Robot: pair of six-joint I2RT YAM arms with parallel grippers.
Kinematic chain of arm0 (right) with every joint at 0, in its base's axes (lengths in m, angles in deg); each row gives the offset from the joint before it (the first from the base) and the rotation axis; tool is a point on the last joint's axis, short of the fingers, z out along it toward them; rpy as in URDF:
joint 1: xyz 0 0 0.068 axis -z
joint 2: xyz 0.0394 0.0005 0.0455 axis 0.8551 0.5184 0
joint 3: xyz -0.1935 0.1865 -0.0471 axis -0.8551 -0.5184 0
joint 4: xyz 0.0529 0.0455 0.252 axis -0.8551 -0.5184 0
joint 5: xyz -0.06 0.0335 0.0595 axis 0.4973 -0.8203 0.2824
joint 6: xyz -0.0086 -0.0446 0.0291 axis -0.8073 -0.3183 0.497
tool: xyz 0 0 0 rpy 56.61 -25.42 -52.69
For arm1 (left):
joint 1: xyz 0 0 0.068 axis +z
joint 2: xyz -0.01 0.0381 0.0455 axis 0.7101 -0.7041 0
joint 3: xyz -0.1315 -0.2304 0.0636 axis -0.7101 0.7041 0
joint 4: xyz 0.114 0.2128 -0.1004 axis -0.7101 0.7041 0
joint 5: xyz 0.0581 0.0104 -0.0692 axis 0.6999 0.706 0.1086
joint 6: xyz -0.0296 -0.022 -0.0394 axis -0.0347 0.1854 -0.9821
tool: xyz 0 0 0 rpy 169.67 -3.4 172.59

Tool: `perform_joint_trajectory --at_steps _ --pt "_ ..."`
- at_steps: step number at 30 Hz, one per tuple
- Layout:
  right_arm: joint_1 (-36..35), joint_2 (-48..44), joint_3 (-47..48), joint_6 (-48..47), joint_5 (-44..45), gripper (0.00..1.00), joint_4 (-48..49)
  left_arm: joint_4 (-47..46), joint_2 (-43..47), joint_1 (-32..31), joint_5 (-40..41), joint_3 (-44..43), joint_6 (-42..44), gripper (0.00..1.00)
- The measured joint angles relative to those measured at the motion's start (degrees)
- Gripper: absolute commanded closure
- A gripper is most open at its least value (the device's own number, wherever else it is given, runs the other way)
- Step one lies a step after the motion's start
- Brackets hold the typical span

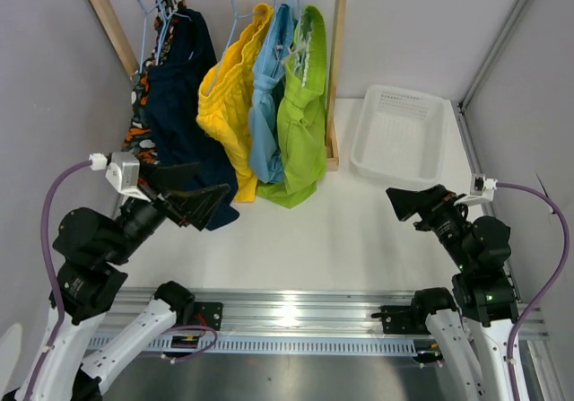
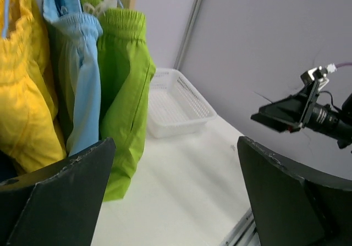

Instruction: Remove the shorts from the hanger

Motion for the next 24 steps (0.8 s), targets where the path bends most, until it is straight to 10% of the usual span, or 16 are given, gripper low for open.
perform_joint_trajectory --at_steps 24 --pt "0.00 8.15 -0.50 -8.68 5.05 0.00 -3.48 4.26 -71.49 -7.78 16.17 -64.54 8.96 0.01"
